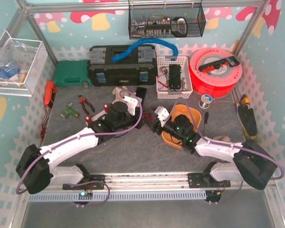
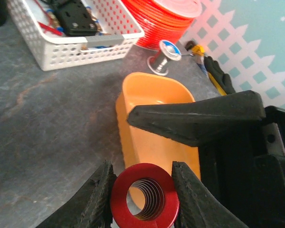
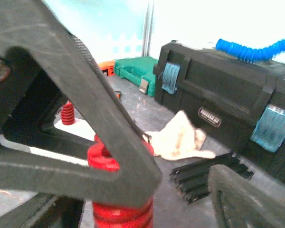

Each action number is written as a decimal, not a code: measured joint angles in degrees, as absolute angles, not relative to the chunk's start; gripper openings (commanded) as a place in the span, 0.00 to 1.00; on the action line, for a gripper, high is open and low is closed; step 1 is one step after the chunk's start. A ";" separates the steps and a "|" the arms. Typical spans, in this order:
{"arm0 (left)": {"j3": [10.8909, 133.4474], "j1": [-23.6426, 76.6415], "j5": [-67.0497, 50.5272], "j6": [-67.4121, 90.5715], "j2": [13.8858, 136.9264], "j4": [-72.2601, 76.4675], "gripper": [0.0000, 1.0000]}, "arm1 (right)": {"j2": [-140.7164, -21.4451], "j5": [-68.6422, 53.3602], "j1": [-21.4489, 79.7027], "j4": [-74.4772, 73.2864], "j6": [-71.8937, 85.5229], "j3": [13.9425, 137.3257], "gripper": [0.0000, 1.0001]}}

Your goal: Install the large spring

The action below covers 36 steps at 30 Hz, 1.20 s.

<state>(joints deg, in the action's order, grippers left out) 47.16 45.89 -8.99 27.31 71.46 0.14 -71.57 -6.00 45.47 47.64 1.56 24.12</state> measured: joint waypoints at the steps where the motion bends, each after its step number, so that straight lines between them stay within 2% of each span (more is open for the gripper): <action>1: 47.16 45.89 -8.25 27.42 71.33 -0.27 0.00 | -71.42 -5.67 45.45 47.03 1.69 24.27 0.86; 4: 46.89 45.89 -4.54 27.64 69.95 -1.39 0.00 | -69.67 -5.39 45.43 44.97 1.78 24.14 0.98; 12: 42.85 45.32 13.37 29.02 62.50 -3.92 0.00 | -57.87 -3.51 45.47 43.70 0.84 17.76 0.99; 20: 36.80 42.54 32.69 34.98 58.39 -9.37 0.00 | -52.40 3.81 45.45 43.70 -0.34 11.73 0.99; 28: 34.59 33.87 35.42 44.84 54.19 -15.81 0.00 | -53.19 5.96 45.43 43.88 -0.54 11.64 0.99; 36: 34.79 31.99 36.82 52.25 58.67 -23.40 0.00 | -53.63 6.50 45.43 43.92 -0.71 11.62 0.99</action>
<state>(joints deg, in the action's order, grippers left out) 34.79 31.99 36.82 52.25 58.67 -23.40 -53.63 6.50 45.43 43.92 -0.71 11.62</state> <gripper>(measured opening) 0.306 0.986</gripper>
